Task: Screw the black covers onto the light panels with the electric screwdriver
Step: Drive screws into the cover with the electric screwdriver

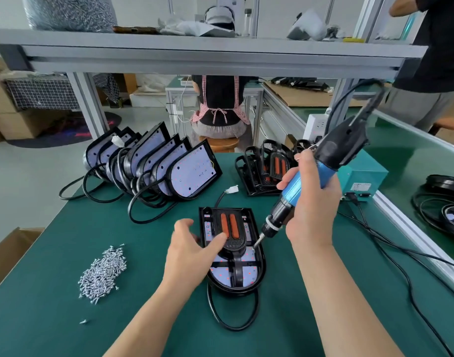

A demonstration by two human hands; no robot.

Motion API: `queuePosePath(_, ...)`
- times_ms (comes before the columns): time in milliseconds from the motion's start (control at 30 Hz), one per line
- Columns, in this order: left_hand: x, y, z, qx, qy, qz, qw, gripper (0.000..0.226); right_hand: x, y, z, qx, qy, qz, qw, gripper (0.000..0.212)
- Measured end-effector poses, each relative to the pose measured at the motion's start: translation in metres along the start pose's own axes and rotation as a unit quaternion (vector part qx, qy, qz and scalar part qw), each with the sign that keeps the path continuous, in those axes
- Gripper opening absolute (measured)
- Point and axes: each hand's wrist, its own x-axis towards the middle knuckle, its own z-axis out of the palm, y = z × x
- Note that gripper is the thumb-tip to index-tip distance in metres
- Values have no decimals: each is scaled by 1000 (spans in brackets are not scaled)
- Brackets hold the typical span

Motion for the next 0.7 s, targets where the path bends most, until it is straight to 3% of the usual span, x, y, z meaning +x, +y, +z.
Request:
queuePosePath(200, 12, 4, 3, 38, -67, -52, 996, 77, -12, 15, 4, -45, -67, -15, 997, 25)
queuePosePath(500, 10, 7, 3, 26, -83, -58, 994, 76, -14, 17, 4, -65, -88, -13, 994, 29)
queuePosePath(700, 12, 3, 4, 38, -79, -55, 995, 61, -14, 19, 9, -78, -113, 1, 990, 16)
